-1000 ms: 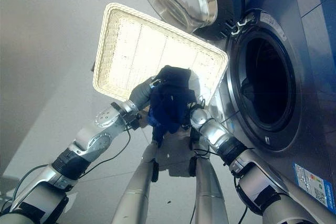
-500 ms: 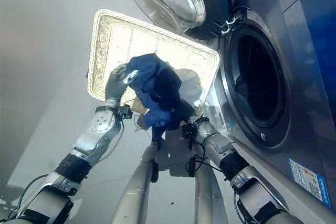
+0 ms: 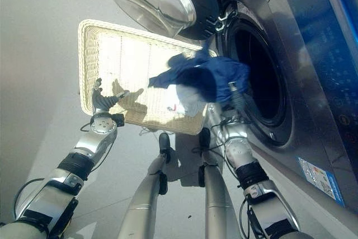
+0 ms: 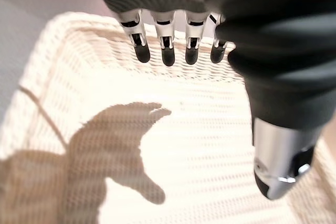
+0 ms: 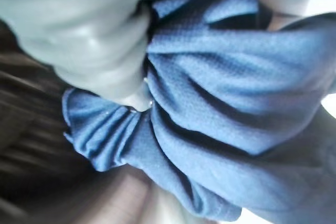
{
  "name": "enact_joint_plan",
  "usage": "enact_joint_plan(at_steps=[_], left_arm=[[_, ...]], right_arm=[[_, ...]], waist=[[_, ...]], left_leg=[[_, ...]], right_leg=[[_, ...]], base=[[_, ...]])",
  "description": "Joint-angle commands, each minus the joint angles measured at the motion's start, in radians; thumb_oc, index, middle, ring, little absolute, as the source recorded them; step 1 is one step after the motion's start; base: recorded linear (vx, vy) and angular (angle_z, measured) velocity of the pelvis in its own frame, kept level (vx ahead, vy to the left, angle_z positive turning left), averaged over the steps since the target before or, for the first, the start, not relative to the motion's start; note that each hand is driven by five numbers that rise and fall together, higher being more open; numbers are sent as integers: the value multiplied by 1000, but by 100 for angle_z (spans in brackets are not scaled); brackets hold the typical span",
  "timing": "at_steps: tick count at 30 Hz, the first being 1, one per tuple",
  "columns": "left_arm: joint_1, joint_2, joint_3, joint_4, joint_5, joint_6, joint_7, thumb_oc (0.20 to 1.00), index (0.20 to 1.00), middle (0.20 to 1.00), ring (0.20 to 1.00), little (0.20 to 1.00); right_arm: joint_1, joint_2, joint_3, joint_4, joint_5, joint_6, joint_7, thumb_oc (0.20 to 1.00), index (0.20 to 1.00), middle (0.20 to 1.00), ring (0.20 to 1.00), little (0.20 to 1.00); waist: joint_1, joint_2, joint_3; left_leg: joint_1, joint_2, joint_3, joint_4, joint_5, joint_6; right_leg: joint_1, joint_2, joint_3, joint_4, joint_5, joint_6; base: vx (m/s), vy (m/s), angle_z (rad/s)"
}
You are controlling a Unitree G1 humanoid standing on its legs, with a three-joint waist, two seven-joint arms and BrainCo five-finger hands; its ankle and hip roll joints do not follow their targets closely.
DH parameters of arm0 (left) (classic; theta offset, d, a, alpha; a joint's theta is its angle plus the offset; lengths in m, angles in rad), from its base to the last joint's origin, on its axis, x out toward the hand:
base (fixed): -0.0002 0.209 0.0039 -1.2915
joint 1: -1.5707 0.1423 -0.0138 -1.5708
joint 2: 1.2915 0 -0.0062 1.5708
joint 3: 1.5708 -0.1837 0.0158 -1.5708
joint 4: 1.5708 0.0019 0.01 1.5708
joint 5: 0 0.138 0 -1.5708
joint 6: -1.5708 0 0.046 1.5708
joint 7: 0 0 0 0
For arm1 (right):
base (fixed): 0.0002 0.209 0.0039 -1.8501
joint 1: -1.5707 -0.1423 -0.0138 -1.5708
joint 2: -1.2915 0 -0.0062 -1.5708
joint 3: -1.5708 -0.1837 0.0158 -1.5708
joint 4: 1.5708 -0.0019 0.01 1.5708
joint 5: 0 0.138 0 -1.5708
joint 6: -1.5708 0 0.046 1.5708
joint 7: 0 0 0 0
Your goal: Put the clothes into the washing machine.
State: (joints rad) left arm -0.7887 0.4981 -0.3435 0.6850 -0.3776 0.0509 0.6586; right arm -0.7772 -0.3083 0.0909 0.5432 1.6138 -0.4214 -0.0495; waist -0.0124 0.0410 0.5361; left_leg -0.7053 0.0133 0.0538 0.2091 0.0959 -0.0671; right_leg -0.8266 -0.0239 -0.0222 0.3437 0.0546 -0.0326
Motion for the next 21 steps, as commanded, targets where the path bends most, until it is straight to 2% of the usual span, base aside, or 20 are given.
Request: enact_joint_plan(at_steps=[1, 3, 4, 5, 6, 7, 9, 12, 14, 15, 16, 17, 18, 19, 21], left_arm=[[-3, 1, 29, 3, -26, -20, 15, 1000, 1000, 1000, 1000, 1000], [0, 7, 26, 18, -49, -17, 5, 1000, 1000, 1000, 1000, 1000], [4, 9, 26, 27, -55, -15, 0, 1000, 1000, 1000, 1000, 1000], [9, 12, 24, 35, -57, -12, -4, 1000, 1000, 1000, 1000, 1000], [29, 26, 20, 48, -65, -19, -19, 1000, 1000, 1000, 1000, 1000], [30, 27, 18, 51, -65, -20, -21, 1000, 1000, 1000, 1000, 1000], [62, 52, 13, 62, -83, -20, -46, 1000, 1000, 1000, 1000, 1000], [113, 72, 17, 62, -96, -37, -68, 1000, 1000, 1000, 1000, 1000], [126, 79, 17, 60, -99, -39, -75, 1000, 1000, 1000, 1000, 1000], [143, 92, 19, 66, -102, -49, -91, 1000, 1000, 1000, 1000, 1000], [152, 98, 16, 73, -108, -55, -100, 1000, 1000, 1000, 1000, 1000], [169, 110, 13, 83, -117, -63, -116, 1000, 1000, 1000, 1000, 1000], [172, 113, 13, 85, -125, -66, -119, 1000, 1000, 1000, 1000, 1000], [195, 123, 21, 94, -129, -72, -142, 1000, 1000, 1000, 1000, 1000], [204, 123, 27, 115, -130, -87, -162, 1000, 1000, 1000, 1000, 1000]], right_arm=[[-56, -92, -78, -54, -3, -215, -116, 200, 200, 200, 200, 200], [-96, -127, -114, -22, -13, -306, -182, 200, 200, 200, 200, 200], [-119, -146, -132, -10, -32, -385, -232, 200, 200, 200, 200, 200], [-139, -163, -148, -1, -41, -436, -271, 200, 200, 200, 200, 200], [-177, -212, -175, 32, -49, -523, -318, 200, 200, 200, 200, 200], [-186, -221, -177, 41, -57, -545, -331, 200, 200, 200, 200, 200], [-228, -310, -202, 88, -171, -680, -521, 200, 200, 200, 200, 200], [-252, -420, -241, 163, -381, -796, -851, 200, 200, 200, 200, 200], [-257, -455, -251, 198, -460, -815, -968, 200, 200, 200, 200, 200], [-264, -519, -265, 265, -565, -840, -1149, 200, 200, 200, 200, 200], [-270, -562, -266, 308, -683, -824, -1295, 200, 200, 200, 200, 200], [-269, -633, -262, 365, -828, -781, -1467, 200, 200, 200, 200, 200], [-273, -655, -259, 372, -934, -743, -1565, 200, 200, 200, 200, 200], [-241, -697, -269, 399, -868, -741, -1565, 200, 200, 200, 200, 200], [-214, -677, -274, 391, -758, -795, -1565, 200, 200, 200, 200, 200]], waist=[[-36, 86, -16], [-33, 93, -16], [-30, 97, -16], [-29, 99, -16], [-26, 103, -16], [-24, 105, -16], [-22, 109, -16], [-21, 111, -16], [-20, 111, -16], [-19, 109, -16], [-19, 108, -16], [-20, 106, -16], [-21, 109, -16], [-24, 108, -16], [-25, 110, -16]], left_leg=[[-38, -48, 39, 42, -30, -13], [-42, -46, 40, 51, -36, -13], [-44, -46, 39, 54, -39, -13], [-45, -46, 39, 58, -42, -12], [-47, -45, 36, 65, -46, -11], [-48, -45, 36, 67, -48, -10], [-53, -44, 34, 78, -54, -7], [-59, -46, 28, 92, -62, 0], [-61, -47, 26, 96, -64, 2], [-64, -47, 23, 99, -65, 6], [-63, -47, 22, 104, -69, 7], [-68, -46, 18, 114, -70, 8], [-79, -44, 19, 115, -59, 10], [-78, -42, 18, 128, -72, 8], [-86, -39, 20, 130, -62, 8]], right_leg=[[15, 6, -78, 43, -89, 84], [9, 4, -79, 53, -93, 83], [6, 3, -79, 57, -96, 82], [4, 1, -82, 59, -97, 82], [2, 0, -84, 66, -101, 80], [0, 0, -84, 69, -102, 79], [-5, 0, -88, 83, -109, 74], [-13, 5, -86, 102, -118, 70], [-15, 6, -86, 108, -120, 69], [-17, 7, -87, 114, -120, 69], [-17, 7, -88, 122, -126, 68], [-21, 8, -88, 138, -130, 67], [-32, 10, -89, 140, -120, 65], [-32, 6, -90, 158, -134, 69], [-41, 4, -90, 163, -127, 68]], base=[[40, -10, -5], [41, -22, -3], [43, -37, -5], [42, -52, -4], [32, -42, -3], [35, -42, 0], [36, -30, 1], [43, -24, 3], [28, -39, -2], [36, -68, -4], [58, -70, -3], [35, -35, -3], [75, -23, -7], [63, -14, -7], [65, -4, -10]])
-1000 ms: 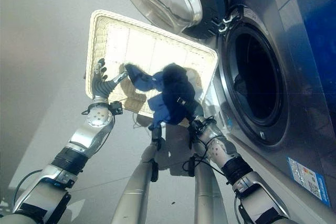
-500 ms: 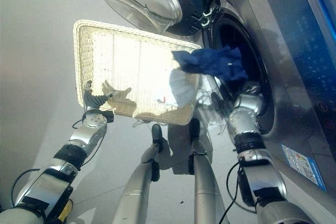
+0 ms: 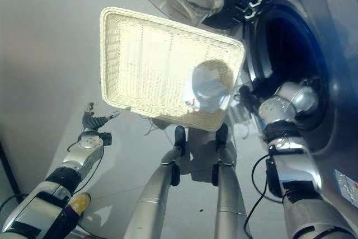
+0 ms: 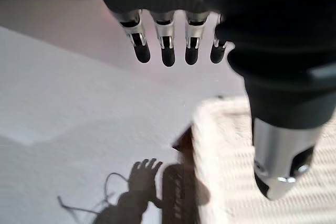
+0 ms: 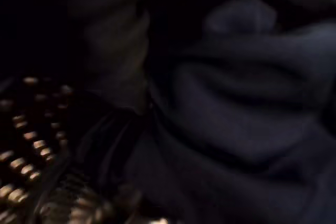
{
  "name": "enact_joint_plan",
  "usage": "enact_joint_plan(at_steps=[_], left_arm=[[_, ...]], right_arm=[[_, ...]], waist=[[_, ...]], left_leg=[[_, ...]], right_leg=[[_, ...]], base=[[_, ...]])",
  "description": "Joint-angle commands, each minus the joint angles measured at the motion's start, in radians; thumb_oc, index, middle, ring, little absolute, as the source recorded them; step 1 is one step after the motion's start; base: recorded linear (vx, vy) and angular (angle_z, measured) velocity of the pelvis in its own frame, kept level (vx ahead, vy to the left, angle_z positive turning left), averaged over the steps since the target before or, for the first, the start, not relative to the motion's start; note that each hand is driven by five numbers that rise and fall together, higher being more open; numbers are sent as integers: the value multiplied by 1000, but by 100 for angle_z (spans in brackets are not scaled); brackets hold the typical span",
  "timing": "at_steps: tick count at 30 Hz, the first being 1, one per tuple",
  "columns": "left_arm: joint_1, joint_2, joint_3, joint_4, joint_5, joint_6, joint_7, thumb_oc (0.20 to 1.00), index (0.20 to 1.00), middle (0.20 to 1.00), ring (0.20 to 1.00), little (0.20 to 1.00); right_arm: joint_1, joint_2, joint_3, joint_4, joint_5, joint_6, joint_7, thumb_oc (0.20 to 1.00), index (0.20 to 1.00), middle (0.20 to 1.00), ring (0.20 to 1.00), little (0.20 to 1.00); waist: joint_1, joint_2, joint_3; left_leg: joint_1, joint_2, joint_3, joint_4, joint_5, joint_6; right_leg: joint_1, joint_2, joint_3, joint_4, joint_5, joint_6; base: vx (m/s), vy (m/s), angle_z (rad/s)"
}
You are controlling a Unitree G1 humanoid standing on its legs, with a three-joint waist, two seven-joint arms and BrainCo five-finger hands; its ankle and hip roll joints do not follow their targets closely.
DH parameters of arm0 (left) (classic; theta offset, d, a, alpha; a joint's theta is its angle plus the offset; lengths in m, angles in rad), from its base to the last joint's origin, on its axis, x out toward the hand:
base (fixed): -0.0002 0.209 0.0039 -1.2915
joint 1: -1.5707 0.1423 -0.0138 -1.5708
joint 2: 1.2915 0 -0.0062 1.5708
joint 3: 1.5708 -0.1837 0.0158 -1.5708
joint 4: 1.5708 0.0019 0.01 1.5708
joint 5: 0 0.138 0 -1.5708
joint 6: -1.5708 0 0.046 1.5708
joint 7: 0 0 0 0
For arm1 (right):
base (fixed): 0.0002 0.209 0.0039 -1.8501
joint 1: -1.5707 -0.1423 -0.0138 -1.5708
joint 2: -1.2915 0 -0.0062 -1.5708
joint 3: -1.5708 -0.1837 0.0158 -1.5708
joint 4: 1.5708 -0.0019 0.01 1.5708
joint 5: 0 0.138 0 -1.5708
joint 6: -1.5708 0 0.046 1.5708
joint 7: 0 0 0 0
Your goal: Put the clothes into the washing machine.
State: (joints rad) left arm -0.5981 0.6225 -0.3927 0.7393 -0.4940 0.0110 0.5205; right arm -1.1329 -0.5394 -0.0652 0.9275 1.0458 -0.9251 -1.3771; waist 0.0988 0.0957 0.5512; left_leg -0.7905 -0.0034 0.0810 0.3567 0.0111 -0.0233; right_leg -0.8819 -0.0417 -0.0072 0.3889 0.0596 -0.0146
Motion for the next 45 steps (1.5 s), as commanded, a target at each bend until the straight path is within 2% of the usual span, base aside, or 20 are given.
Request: enact_joint_plan(at_steps=[1, 3, 4, 5, 6, 7, 8, 9, 14, 15, 16, 18, 19, 20, 22, 26, 32, 35, 39, 45], left_arm=[[14, -5, 74, 74, -19, -48, -38, 1000, 1000, 1000, 1000, 1000], [7, -2, 69, 92, -20, -50, -60, 1000, 1000, 1000, 1000, 1000], [-2, -2, 63, 96, -22, -48, -71, 1000, 1000, 1000, 1000, 1000], [-8, -2, 60, 99, -22, -47, -77, 1000, 1000, 1000, 1000, 1000], [-14, 0, 56, 102, -25, -44, -83, 1000, 1000, 1000, 1000, 1000], [-34, -12, 44, 111, -16, -35, -94, 1000, 1000, 1000, 1000, 1000], [-39, -14, 43, 115, -13, -35, -95, 1000, 1000, 1000, 1000, 1000], [-61, -32, 27, 133, -24, -40, -99, 1000, 1000, 1000, 1000, 1000], [-63, -77, 21, 128, -45, -49, -85, 1000, 1000, 1000, 1000, 1000], [-52, -88, 21, 128, -46, -53, -79, 1000, 1000, 1000, 1000, 1000], [-33, -107, 23, 130, -46, -65, -68, 1000, 1000, 1000, 1000, 1000], [-25, -112, 26, 129, -48, -68, -66, 1000, 1000, 1000, 1000, 1000], [-15, -129, 25, 138, -47, -78, -63, 1000, 1000, 1000, 1000, 1000], [-13, -137, 26, 147, -47, -81, -68, 1000, 1000, 1000, 1000, 1000], [-7, -152, 31, 158, -53, -82, -76, 1000, 1000, 1000, 1000, 1000], [31, -167, 56, 175, -85, -108, -102, 1000, 1000, 1000, 1000, 1000], [85, -187, 90, 198, -113, -120, -111, 1000, 1000, 1000, 1000, 1000], [110, -205, 114, 224, -131, -122, -111, 1000, 1000, 1000, 1000, 1000], [152, -236, 149, 259, -150, -146, -112, 1000, 1000, 1000, 1000, 1000], [209, -306, 152, 276, -173, -192, -86, 1000, 1000, 1000, 1000, 1000]], right_arm=[[155, -409, -114, -16, -110, -345, -207, 200, 200, 200, 200, 200], [162, -365, -107, -51, 83, -373, -43, 200, 200, 200, 200, 200], [160, -329, -101, -104, 265, -367, 138, 200, 200, 200, 200, 200], [161, -308, -102, -135, 388, -344, 257, 344, 344, 344, 344, 344], [167, -297, -113, -143, 661, -266, 526, 536, 536, 536, 536, 536], [152, -240, -124, -142, 926, -28, 891, 1000, 1000, 1000, 1000, 1000], [148, -221, -128, -158, 926, 5, 920, 1000, 1000, 1000, 1000, 1000], [134, -138, -99, -190, 926, 193, 1027, 1000, 1000, 1000, 1000, 1000], [122, -89, 17, -159, 917, 525, 1128, 1000, 1000, 1000, 1000, 1000], [123, -86, 26, -146, 868, 523, 1139, 1000, 1000, 1000, 1000, 1000], [129, -75, 29, -131, 711, 472, 1134, 1000, 1000, 1000, 1000, 1000], [133, -72, 32, -125, 642, 435, 1109, 1000, 1000, 1000, 1000, 1000], [121, -72, 46, -87, 390, 355, 1027, 1000, 1000, 1000, 1000, 1000], [106, -78, 63, -59, 220, 338, 981, 1000, 1000, 1000, 1000, 1000], [69, -91, 128, -26, -74, 353, 875, 1000, 1000, 1000, 1000, 1000], [91, -125, 212, 7, -336, 441, 824, 1000, 1000, 1000, 1000, 1000], [230, -92, 196, -25, -304, 411, 916, 1000, 1000, 1000, 1000, 1000], [338, -27, 164, -60, -189, 381, 1018, 1000, 1000, 1000, 1000, 1000], [487, 95, 115, -86, 115, 379, 1217, 1000, 1000, 1000, 1000, 1000], [612, 232, 130, -115, 289, 412, 1287, 1000, 1000, 1000, 1000, 1000]], waist=[[-137, 58, -31], [-136, 60, -31], [-134, 65, -31], [-134, 66, -31], [-135, 66, -31], [-132, 76, -31], [-131, 77, -31], [-130, 85, -31], [-129, 95, -31], [-130, 97, -31], [-129, 99, -31], [-127, 100, -31], [-122, 105, -31], [-118, 108, -31], [-111, 114, -31], [-109, 115, -31], [-116, 101, -31], [-126, 91, -31], [-140, 77, -31], [-153, 70, -31]], left_leg=[[6, -22, -5, -15, 12, -38], [7, -21, -2, -15, 14, -38], [7, -22, -3, -16, 14, -39], [8, -23, -3, -17, 14, -39], [7, -23, -3, -17, 15, -39], [8, -26, -3, -21, 17, -37], [6, -26, -3, -23, 19, -37], [1, -28, -3, -32, 25, -36], [-19, -28, 7, -55, 45, -36], [-12, -29, 7, -56, 35, -38], [-12, -31, 5, -63, 37, -38], [-13, -33, 4, -65, 38, -38], [-13, -40, 0, -72, 41, -36], [-13, -44, -1, -74, 44, -36], [-16, -49, -3, -79, 47, -36], [-21, -51, -2, -88, 51, -34], [-27, -55, -4, -93, 50, -30], [-23, -56, -2, -100, 51, -28], [-17, -55, 4, -113, 55, -26], [4, -58, 10, -138, 66, -21]], right_leg=[[20, 20, -102, 126, -147, 50], [19, 19, -100, 128, -148, 48], [18, 19, -98, 130, -152, 46], [18, 19, -97, 130, -153, 46], [17, 19, -97, 132, -154, 44], [15, 23, -91, 136, -160, 41], [14, 24, -91, 135, -160, 40], [2, 32, -84, 138, -163, 37], [-26, 42, -75, 129, -154, 33], [-21, 43, -73, 134, -166, 34], [-22, 47, -70, 133, -168, 35], [-21, 48, -70, 129, -168, 35], [-21, 51, -69, 123, -166, 35], [-21, 50, -70, 118, -163, 35], [-25, 48, -73, 107, -155, 35], [-32, 45, -76, 88, -143, 37], [-34, 45, -74, 67, -133, 40], [-30, 47, -69, 55, -127, 41], [-23, 52, -61, 39, -119, 42], [0, 59, -47, 16, -106, 43]], base=[[58, 8, -7], [58, 5, 0], [35, 0, 0], [0, 0, 0], [27, -7, 7], [17, -4, 10], [-5, 7, 14], [-21, 12, 9], [-18, 38, -2], [-33, 48, -15], [1, 23, -19], [-20, 9, -21], [-35, 12, -14], [-46, 25, -13], [-37, 47, -9], [-34, 74, -2], [-26, 58, 0], [-34, 82, 3], [-37, 72, 0], [-48, 108, 0]])
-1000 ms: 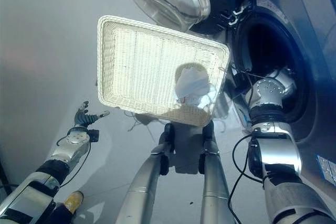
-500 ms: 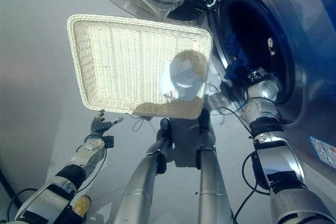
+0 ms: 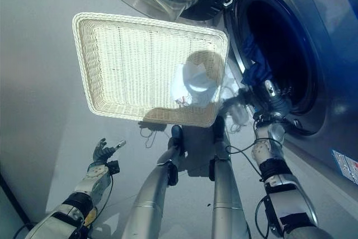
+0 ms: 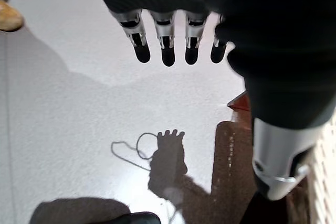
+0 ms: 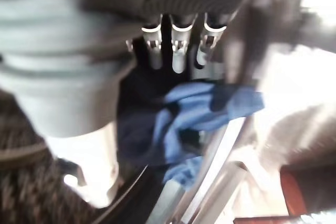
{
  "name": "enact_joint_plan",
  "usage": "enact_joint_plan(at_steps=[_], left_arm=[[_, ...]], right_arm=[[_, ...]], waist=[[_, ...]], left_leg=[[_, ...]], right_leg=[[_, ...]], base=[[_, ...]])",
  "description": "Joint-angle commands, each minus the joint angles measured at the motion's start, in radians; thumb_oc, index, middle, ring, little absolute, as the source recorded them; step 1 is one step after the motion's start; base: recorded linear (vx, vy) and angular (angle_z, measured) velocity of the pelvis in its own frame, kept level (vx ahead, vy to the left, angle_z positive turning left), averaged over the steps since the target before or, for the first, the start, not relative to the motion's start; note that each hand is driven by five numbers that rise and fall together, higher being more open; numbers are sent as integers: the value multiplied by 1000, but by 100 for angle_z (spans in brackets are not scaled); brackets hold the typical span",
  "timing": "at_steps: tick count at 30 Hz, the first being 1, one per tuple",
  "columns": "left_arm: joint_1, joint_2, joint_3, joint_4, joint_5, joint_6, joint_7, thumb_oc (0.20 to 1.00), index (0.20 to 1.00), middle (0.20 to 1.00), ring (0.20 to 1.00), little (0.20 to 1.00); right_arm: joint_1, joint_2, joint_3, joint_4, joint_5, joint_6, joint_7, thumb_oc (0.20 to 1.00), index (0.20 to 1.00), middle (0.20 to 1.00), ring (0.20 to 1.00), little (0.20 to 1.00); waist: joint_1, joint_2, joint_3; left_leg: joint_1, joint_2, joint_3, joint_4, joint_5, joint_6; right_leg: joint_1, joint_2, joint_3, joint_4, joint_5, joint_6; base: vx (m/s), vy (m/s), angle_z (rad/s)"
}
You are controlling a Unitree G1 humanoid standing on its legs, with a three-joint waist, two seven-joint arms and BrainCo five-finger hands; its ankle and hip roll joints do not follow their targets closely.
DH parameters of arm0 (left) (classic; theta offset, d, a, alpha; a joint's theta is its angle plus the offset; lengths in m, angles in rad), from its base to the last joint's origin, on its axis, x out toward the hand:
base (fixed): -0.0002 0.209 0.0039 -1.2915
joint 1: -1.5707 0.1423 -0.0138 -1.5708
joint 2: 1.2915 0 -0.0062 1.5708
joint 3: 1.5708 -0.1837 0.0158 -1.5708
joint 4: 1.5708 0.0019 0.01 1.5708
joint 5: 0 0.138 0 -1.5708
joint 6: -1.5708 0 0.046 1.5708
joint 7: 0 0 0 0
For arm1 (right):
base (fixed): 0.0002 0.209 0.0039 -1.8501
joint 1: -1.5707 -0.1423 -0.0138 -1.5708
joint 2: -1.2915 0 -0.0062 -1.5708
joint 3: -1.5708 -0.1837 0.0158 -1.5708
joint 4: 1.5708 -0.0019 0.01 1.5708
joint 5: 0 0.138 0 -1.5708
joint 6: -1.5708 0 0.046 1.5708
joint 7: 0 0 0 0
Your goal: Put the clothes into the washing machine.
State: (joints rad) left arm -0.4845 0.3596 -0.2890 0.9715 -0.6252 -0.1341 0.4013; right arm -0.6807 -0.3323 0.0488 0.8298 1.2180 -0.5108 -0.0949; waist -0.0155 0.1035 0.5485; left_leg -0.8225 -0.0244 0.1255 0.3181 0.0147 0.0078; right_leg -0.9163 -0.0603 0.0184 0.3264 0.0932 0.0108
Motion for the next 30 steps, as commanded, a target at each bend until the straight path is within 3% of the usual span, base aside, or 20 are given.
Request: enact_joint_plan(at_steps=[1, 3, 6, 8, 9, 10, 12, 13, 14, 16, 22, 28, 30], left_arm=[[102, -50, 46, 40, -48, -51, 40, 1000, 1000, 1000, 1000, 1000], [107, -54, 45, 38, -51, -52, 44, 1000, 1000, 1000, 1000, 1000], [132, -90, 37, 19, -57, -64, 79, 1000, 1000, 1000, 1000, 1000], [143, -107, 31, 1, -62, -64, 98, 1000, 1000, 1000, 1000, 1000], [151, -113, 29, -16, -63, -63, 105, 1000, 1000, 1000, 1000, 1000], [159, -117, 27, -31, -58, -62, 113, 1000, 1000, 1000, 1000, 1000], [170, -126, 25, -54, -22, -62, 132, 1000, 1000, 1000, 1000, 1000], [172, -127, 22, -60, 7, -63, 144, 1000, 1000, 1000, 1000, 1000], [173, -127, 21, -63, 18, -63, 149, 1000, 1000, 1000, 1000, 1000], [178, -124, 7, -75, 66, -87, 138, 1000, 1000, 1000, 1000, 1000], [153, -102, -7, -59, 78, -151, 33, 1000, 1000, 1000, 1000, 1000], [112, -92, -41, -29, 68, -162, -24, 1000, 1000, 1000, 1000, 1000], [106, -93, -72, -24, 68, -147, -50, 1000, 1000, 1000, 1000, 1000]], right_arm=[[172, 37, 28, -33, 95, -12, -14, 1000, 1000, 1000, 1000, 1000], [179, 43, 34, -46, 83, -20, -28, 1000, 1000, 1000, 1000, 1000], [221, 84, 105, -128, -80, -77, -166, 1000, 1000, 1000, 1000, 1000], [239, 85, 157, -179, -383, -103, -321, 1000, 1000, 1000, 1000, 1000], [244, 62, 209, -238, -718, -106, -502, 1000, 1000, 1000, 1000, 1000], [245, 42, 243, -306, -947, -67, -634, 1000, 1000, 1000, 1000, 1000], [231, -2, 292, -409, -1266, 6, -783, 1000, 1000, 1000, 1000, 1000], [222, -20, 306, -441, -1361, 45, -807, 1000, 1000, 1000, 1000, 1000], [217, -28, 314, -456, -1392, 64, -813, 1000, 1000, 1000, 1000, 1000], [163, -109, 362, -519, -1621, 144, -834, 1000, 1000, 1000, 1000, 1000], [25, -225, 489, -487, -1805, 277, -767, 1000, 1000, 1000, 1000, 1000], [-109, -246, 618, -404, -1802, 382, -676, 1000, 1000, 1000, 1000, 1000], [-155, -231, 667, -332, -1771, 450, -621, 1000, 1000, 1000, 1000, 1000]], waist=[[-41, 60, -29], [-42, 59, -29], [-47, 47, -29], [-48, 40, -29], [-48, 35, -29], [-48, 31, -29], [-47, 25, -29], [-47, 23, -29], [-46, 23, -29], [-36, 18, -29], [-1, 4, -29], [38, -12, -29], [59, -20, -29]], left_leg=[[39, -37, -33, -103, 65, -52], [42, -37, -32, -107, 67, -52], [50, -37, -31, -130, 81, -52], [52, -39, -34, -144, 88, -51], [52, -40, -35, -153, 95, -48], [51, -41, -36, -159, 99, -47], [52, -43, -39, -169, 104, -45], [53, -43, -40, -173, 106, -45], [54, -43, -40, -175, 107, -44], [58, -41, -45, -192, 116, -45], [71, -40, -67, -216, 125, -51], [68, -44, -93, -222, 134, -52], [75, -48, -112, -224, 129, -53]], right_leg=[[37, 77, -71, 72, -135, 18], [40, 76, -70, 67, -131, 18], [54, 75, -67, 35, -111, 22], [62, 73, -66, 15, -99, 25], [64, 71, -66, 0, -88, 28], [65, 69, -67, -8, -81, 32], [69, 66, -68, -21, -72, 40], [70, 65, -69, -25, -69, 43], [71, 65, -69, -27, -68, 44], [78, 60, -75, -37, -60, 57], [102, 45, -99, -55, -52, 81], [114, 34, -129, -65, -40, 89], [123, 25, -148, -60, -46, 92]], base=[[-59, 118, -2], [-36, 58, -2], [-61, 84, 0], [-79, 70, -4], [-87, 45, -3], [-90, 43, 0], [-69, 20, 4], [-47, 11, 7], [-60, 9, 7], [-78, -6, 7], [-81, -86, 19], [-57, -106, 17], [-47, -123, 21]])
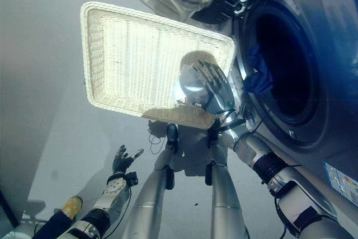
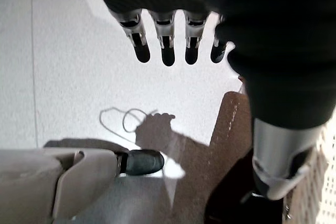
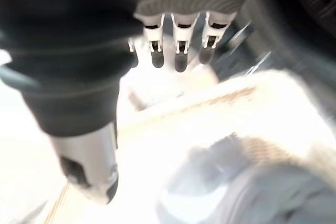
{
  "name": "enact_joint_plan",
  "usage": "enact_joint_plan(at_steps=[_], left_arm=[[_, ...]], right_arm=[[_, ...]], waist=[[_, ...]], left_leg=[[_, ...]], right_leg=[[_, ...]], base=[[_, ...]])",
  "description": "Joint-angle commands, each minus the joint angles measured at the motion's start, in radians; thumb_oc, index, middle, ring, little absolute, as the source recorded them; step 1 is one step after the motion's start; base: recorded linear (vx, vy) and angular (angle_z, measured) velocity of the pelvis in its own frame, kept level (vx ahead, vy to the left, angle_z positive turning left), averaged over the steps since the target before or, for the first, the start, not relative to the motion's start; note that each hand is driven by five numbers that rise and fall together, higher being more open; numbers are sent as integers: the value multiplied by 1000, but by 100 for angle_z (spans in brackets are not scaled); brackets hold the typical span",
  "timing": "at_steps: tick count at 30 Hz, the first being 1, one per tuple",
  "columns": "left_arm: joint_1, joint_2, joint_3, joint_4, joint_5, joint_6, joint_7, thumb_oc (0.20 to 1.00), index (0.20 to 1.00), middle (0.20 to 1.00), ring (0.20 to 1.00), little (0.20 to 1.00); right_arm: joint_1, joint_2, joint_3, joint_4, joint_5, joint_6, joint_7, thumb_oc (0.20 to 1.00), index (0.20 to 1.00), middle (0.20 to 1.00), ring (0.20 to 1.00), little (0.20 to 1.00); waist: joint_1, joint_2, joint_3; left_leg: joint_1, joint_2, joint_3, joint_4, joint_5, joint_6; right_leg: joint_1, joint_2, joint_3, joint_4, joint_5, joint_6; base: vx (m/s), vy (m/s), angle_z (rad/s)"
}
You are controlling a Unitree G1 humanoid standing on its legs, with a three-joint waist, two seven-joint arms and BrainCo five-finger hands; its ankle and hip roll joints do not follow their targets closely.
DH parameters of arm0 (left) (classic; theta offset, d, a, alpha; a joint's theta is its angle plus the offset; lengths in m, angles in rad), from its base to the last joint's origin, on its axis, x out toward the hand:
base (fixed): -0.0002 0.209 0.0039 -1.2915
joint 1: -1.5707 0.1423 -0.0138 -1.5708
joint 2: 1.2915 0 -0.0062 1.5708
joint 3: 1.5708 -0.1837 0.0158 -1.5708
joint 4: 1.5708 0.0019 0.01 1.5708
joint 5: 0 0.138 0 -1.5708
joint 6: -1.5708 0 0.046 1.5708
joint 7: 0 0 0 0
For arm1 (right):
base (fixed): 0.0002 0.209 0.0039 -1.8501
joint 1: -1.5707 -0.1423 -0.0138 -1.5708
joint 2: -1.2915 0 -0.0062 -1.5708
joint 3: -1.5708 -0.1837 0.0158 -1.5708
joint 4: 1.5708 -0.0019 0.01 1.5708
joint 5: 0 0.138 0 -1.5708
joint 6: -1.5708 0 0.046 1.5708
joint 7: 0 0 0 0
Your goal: Put the clothes into the washing machine.
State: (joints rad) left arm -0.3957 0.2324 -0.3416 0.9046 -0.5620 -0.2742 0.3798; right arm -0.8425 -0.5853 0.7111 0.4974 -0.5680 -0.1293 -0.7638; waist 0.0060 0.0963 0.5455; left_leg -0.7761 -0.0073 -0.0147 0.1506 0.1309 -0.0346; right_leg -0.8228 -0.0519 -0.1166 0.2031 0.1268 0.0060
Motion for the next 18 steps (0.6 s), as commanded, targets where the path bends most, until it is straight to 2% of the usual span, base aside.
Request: enact_joint_plan(at_steps=[1, 6, 12, 15, 16, 17, 18], left_arm=[[10, 36, -22, 45, 6, -5, -33, 1000, 1000, 1000, 1000, 1000], [2, 36, -58, 52, 6, 1, -54, 1000, 1000, 1000, 1000, 1000], [-18, 31, -112, 31, -13, 3, -69, 1000, 1000, 1000, 1000, 1000], [-21, 31, -119, 22, -14, 2, -72, 1000, 1000, 1000, 1000, 1000], [-25, 32, -136, -7, -20, 1, -75, 1000, 1000, 1000, 1000, 1000], [-26, 32, -137, -8, -20, 1, -75, 1000, 1000, 1000, 1000, 1000], [-25, 32, -153, -28, -21, -4, -70, 1000, 1000, 1000, 1000, 1000]], right_arm=[[-4, 23, 14, 14, 23, 75, 47, 1000, 1000, 1000, 1000, 1000], [-57, 52, 56, 153, 88, 153, 59, 1000, 1000, 1000, 1000, 1000], [-160, 98, 34, 440, 161, 254, 95, 1000, 1000, 1000, 1000, 1000], [-182, 104, 26, 496, 170, 293, 128, 1000, 1000, 1000, 1000, 1000], [-226, 104, 23, 578, 164, 358, 182, 1000, 1000, 1000, 1000, 1000], [-229, 104, 22, 580, 161, 364, 189, 1000, 1000, 1000, 1000, 1000], [-260, 99, 35, 605, 144, 400, 229, 1000, 1000, 1000, 1000, 1000]], waist=[[42, -14, -26], [68, -14, -26], [113, 10, -26], [122, 15, -26], [139, 29, -26], [139, 29, -26], [148, 36, -26]], left_leg=[[20, -64, 27, -57, 19, -10], [15, -66, 11, -61, 16, -10], [-19, -64, -7, -61, 20, -10], [-26, -65, -13, -61, 22, -9], [-44, -64, -23, -70, 29, -8], [-45, -64, -24, -70, 29, -8], [-56, -63, -30, -75, 33, -9]], right_leg=[[24, 17, -16, 58, -71, 97], [26, 6, -41, 62, -76, 99], [-2, -11, -73, 79, -76, 105], [-9, -12, -77, 81, -75, 104], [-27, -15, -85, 83, -73, 105], [-28, -15, -86, 83, -73, 105], [-38, -16, -89, 84, -72, 106]], base=[[-27, -68, 21], [-16, -81, 21], [3, -73, 13], [16, -41, 14], [28, -42, 15], [44, -64, 12], [26, -44, 6]])
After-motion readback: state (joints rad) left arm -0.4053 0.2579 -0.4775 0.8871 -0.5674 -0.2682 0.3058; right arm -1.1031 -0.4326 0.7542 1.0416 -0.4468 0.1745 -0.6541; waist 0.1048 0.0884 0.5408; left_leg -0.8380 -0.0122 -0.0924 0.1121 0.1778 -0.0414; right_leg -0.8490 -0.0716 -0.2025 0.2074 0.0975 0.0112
